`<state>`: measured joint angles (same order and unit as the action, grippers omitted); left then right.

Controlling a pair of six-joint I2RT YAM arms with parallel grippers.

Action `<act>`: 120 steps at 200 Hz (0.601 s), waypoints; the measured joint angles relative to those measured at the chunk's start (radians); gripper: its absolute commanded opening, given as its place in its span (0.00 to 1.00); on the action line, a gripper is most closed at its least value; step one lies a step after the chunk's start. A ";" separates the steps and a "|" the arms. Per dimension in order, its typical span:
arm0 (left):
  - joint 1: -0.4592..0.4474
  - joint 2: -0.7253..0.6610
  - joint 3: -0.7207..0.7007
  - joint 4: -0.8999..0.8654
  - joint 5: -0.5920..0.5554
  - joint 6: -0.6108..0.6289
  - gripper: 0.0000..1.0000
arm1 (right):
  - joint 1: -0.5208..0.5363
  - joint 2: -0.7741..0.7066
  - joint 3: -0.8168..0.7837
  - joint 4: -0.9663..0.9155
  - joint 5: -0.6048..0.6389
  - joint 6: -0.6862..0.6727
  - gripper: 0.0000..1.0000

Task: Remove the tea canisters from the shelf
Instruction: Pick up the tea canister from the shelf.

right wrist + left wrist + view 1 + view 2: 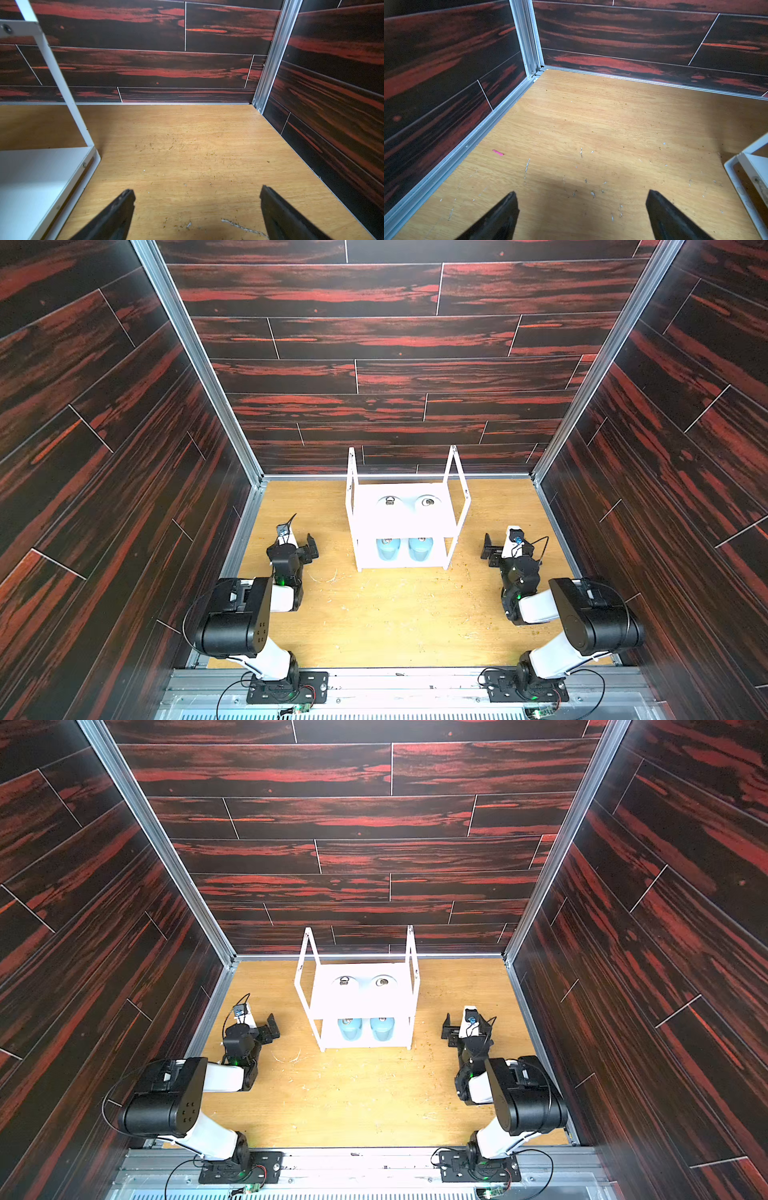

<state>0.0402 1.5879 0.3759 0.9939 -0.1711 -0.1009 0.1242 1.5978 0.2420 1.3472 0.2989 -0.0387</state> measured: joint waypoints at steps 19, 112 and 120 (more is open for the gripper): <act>0.000 0.000 0.000 -0.005 -0.003 -0.001 1.00 | 0.000 0.000 0.000 0.000 0.000 0.000 0.98; 0.000 0.000 0.000 -0.008 -0.005 -0.001 1.00 | 0.000 0.000 0.000 0.000 0.000 0.000 0.98; 0.000 0.000 0.000 -0.007 -0.005 -0.001 1.00 | 0.000 0.000 0.000 0.000 0.000 0.000 0.98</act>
<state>0.0402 1.5879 0.3763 0.9867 -0.1757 -0.1017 0.1242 1.5978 0.2420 1.3476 0.2989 -0.0387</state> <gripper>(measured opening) 0.999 0.984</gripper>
